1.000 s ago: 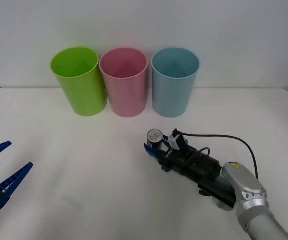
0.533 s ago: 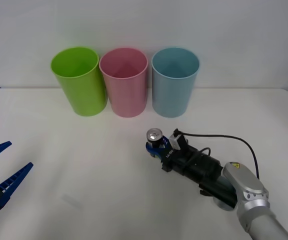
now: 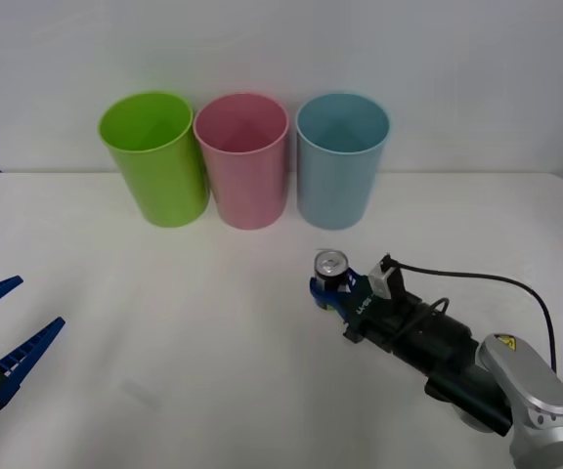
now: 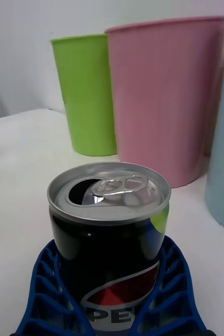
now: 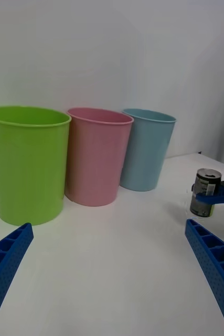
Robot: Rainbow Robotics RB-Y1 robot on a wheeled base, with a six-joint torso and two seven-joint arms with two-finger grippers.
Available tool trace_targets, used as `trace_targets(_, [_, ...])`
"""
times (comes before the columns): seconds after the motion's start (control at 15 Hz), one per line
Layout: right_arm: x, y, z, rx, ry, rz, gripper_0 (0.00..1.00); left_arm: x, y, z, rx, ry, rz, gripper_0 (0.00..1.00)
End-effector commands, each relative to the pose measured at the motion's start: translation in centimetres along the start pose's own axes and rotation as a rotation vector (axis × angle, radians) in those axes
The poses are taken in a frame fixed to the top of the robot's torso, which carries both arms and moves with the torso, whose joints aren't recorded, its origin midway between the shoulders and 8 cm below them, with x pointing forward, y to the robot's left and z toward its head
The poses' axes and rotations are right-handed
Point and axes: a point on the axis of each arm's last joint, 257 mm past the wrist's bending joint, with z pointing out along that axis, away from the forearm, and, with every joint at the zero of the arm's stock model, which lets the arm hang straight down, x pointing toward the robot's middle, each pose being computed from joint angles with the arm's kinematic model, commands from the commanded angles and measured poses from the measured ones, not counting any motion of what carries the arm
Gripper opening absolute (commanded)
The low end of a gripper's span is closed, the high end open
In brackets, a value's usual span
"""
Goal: Grasp the object on the table and drop it into the matching bin: aluminum can to the light blue bin, PET bottle to the pink bin.
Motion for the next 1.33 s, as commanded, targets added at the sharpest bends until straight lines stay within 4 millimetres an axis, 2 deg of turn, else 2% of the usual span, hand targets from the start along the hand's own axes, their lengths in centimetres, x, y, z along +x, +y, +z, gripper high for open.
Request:
trace_targets(0.07, [-1.9, -0.1, -3.1, 0.016, -0.02, 0.04, 0.0, 0.0, 0.0, 0.0, 0.0, 0.0, 0.0, 1.0])
trace_targets(0.33, [-6.4, -0.7, -6.2, 0.041, -0.077, 0.078, 0.0, 0.0, 0.0, 0.0, 0.0, 0.0, 0.0, 1.0])
trace_targets(0.67, [-13.4, -3.4, -7.2, 0.074, -0.169, 0.066, 0.0, 0.0, 0.0, 0.0, 0.0, 0.0, 0.0, 1.0])
trace_targets(1.0, [-19.8, -7.4, -5.1, 0.113, -0.246, 0.056, 0.0, 0.0, 0.0, 0.0, 0.0, 0.0, 0.0, 1.0])
trace_targets(1.2, [-21.8, -10.2, -2.9, 0.121, -0.263, 0.056, 0.0, 0.0, 0.0, 0.0, 0.0, 0.0, 0.0, 1.0])
trace_targets(1.33, [-22.4, -12.2, -1.3, 0.134, -0.254, 0.04, 0.0, 0.0, 0.0, 0.0, 0.0, 0.0, 0.0, 1.0])
